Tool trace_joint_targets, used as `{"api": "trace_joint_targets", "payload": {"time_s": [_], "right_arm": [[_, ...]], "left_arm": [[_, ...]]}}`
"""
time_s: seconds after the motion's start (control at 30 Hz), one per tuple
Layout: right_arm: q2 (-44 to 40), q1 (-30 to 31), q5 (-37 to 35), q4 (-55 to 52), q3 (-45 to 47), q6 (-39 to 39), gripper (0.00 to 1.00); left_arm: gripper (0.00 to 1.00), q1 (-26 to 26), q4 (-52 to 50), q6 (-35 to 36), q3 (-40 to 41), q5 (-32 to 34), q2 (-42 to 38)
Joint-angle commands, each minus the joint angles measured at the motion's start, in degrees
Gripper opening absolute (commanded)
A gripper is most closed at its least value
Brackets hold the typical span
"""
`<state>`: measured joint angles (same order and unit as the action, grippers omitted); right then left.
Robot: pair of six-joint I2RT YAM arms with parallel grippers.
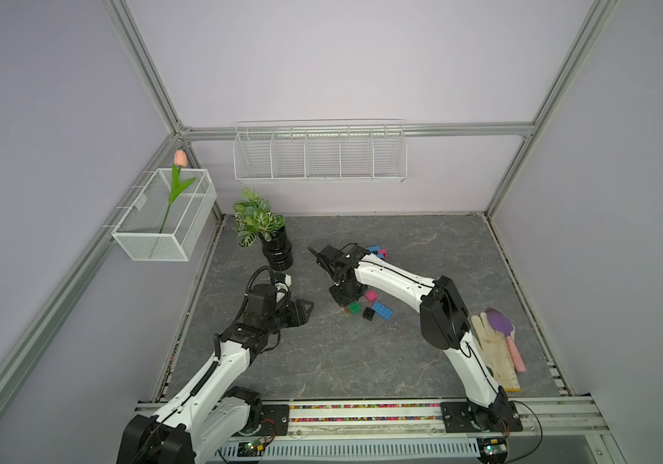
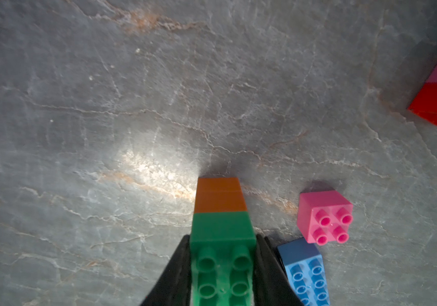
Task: Assemble the letter p with lego
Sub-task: Assemble the lego brick with the lego brick.
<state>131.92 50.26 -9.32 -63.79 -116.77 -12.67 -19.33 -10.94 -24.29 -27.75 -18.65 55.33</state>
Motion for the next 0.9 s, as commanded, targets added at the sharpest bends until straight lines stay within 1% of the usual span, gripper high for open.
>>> {"api": "trace_joint_targets", "payload": {"time_s": [0.0,0.1,0.2,0.27,0.33,0.43,0.57,0.7,0.87], "right_arm": [[8.6,-0.5,5.2,-2.1,2.7,9.5,0.16],[7.1,-0.2,6.8,-0.9,2.9,15.7,0.18],[5.3,0.0,7.8,0.6,3.1,19.7,0.21],[4.4,0.2,7.9,0.9,2.9,21.4,0.26],[4.1,0.3,7.7,0.6,2.3,22.4,0.32],[3.7,0.3,7.3,0.0,1.1,22.3,0.47],[2.7,0.3,6.4,0.2,0.3,21.2,0.60],[0.8,0.3,4.9,-0.1,-0.5,19.3,0.64],[-4.0,0.1,2.8,-0.1,1.0,14.3,0.66]], "left_arm": [[0.59,0.3,0.9,0.6,0.9,-0.6,-0.8],[0.59,0.3,0.5,0.8,0.9,0.2,-1.4],[0.59,0.3,-0.1,1.1,0.9,1.1,-1.9],[0.59,0.2,-0.4,1.1,1.0,1.5,-2.0],[0.59,0.2,-0.5,1.2,1.1,1.8,-2.0],[0.59,0.2,-0.5,1.3,1.1,2.0,-2.0],[0.59,0.3,-0.6,1.4,0.9,2.1,-2.0],[0.59,0.3,-0.7,1.5,0.9,2.1,-2.1],[0.59,0.3,-0.7,1.5,0.9,2.2,-2.4]]}}
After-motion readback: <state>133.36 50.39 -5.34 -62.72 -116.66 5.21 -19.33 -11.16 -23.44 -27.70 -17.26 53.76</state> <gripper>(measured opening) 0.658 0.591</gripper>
